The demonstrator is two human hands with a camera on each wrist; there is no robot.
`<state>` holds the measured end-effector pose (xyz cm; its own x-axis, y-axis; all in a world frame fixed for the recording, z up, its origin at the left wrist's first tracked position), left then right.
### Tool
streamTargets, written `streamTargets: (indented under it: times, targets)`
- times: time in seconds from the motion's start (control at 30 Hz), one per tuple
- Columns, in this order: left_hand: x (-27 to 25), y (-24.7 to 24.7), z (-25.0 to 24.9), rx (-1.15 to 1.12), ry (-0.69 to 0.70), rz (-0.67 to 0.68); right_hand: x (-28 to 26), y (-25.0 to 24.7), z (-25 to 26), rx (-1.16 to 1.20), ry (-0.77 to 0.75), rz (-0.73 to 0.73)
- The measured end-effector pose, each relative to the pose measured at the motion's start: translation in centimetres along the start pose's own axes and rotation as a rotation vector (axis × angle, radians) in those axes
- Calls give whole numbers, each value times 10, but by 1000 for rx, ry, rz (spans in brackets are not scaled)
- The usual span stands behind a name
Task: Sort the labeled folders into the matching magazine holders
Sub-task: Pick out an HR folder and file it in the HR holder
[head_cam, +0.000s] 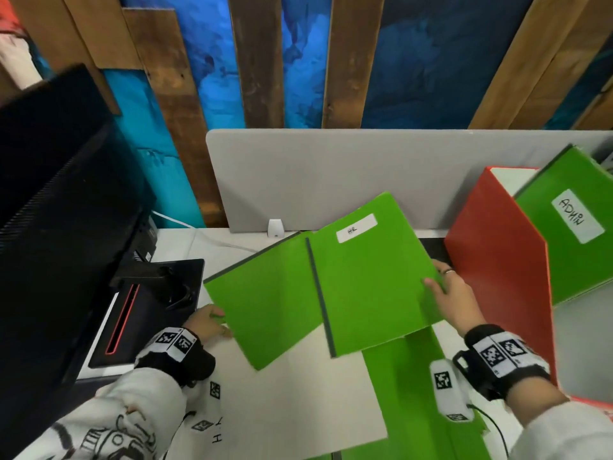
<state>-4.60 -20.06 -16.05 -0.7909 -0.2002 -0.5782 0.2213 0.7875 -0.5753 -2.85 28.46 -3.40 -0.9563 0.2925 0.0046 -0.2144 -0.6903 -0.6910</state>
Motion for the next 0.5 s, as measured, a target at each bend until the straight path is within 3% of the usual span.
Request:
streamTargets:
  times: [0.2, 0.5]
  targets:
    - [-25, -5, 9, 276, -143, -11, -8, -30, -13, -77, -16, -72]
    - [-32, -14, 0, 144, -101, -146, -26, -35, -1, -52, -142, -143]
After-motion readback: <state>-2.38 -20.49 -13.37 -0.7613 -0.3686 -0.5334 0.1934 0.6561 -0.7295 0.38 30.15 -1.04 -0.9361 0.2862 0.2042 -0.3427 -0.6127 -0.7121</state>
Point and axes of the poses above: each hand's wrist, its own x-axis towards the middle knuckle, its own y-axis out of the palm, z = x × y, the point moved 7 cm from there along x, towards the middle knuckle, and after that the axes turned 3 degrees about x, right-handed, at the moved point
